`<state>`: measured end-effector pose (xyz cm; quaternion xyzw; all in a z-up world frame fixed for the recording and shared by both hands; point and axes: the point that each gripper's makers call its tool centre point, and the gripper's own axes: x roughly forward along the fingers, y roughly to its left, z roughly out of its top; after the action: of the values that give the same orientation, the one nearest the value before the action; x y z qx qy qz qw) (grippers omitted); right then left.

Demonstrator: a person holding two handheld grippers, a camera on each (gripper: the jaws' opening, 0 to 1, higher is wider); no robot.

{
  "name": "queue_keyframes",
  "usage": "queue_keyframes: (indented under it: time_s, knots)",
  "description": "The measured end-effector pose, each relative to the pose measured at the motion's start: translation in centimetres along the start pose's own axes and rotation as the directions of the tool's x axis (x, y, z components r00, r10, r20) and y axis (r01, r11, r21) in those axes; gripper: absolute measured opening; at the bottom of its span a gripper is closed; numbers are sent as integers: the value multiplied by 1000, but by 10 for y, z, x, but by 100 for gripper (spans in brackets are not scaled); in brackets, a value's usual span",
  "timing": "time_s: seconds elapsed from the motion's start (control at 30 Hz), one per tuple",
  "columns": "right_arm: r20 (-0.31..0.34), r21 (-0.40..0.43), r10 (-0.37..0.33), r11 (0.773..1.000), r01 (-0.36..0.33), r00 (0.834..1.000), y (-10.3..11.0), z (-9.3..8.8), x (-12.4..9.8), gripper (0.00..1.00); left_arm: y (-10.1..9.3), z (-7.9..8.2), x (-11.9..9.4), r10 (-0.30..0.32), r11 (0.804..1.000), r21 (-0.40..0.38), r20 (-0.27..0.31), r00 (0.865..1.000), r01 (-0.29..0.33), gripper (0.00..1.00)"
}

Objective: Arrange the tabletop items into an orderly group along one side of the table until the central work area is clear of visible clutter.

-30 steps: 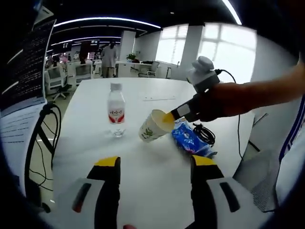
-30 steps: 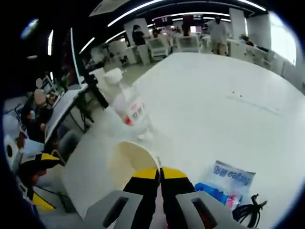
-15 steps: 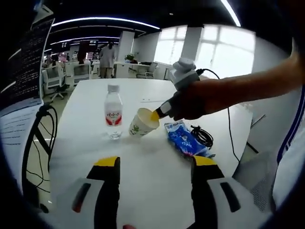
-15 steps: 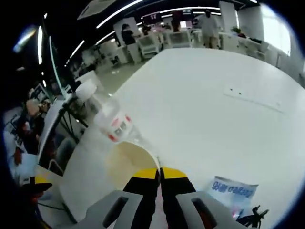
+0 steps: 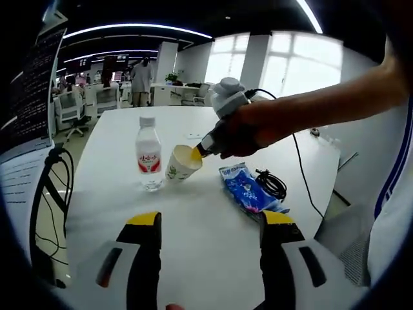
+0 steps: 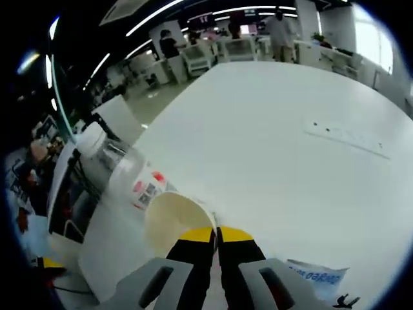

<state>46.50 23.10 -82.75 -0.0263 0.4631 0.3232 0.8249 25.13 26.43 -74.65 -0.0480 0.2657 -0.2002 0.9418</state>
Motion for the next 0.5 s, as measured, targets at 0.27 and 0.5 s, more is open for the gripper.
queue_keyframes:
  time_s: [0.27,0.5]
  knots:
    - [-16,4,6,1000,-6,1000,1,8,10,0,-2,1,1,-2,1000,-1,-3,1000,2,61]
    - [-10,19,5,1000,-5,1000,4,15,12,0,2,2,2,4,1000,-5,0,1000,-4,61]
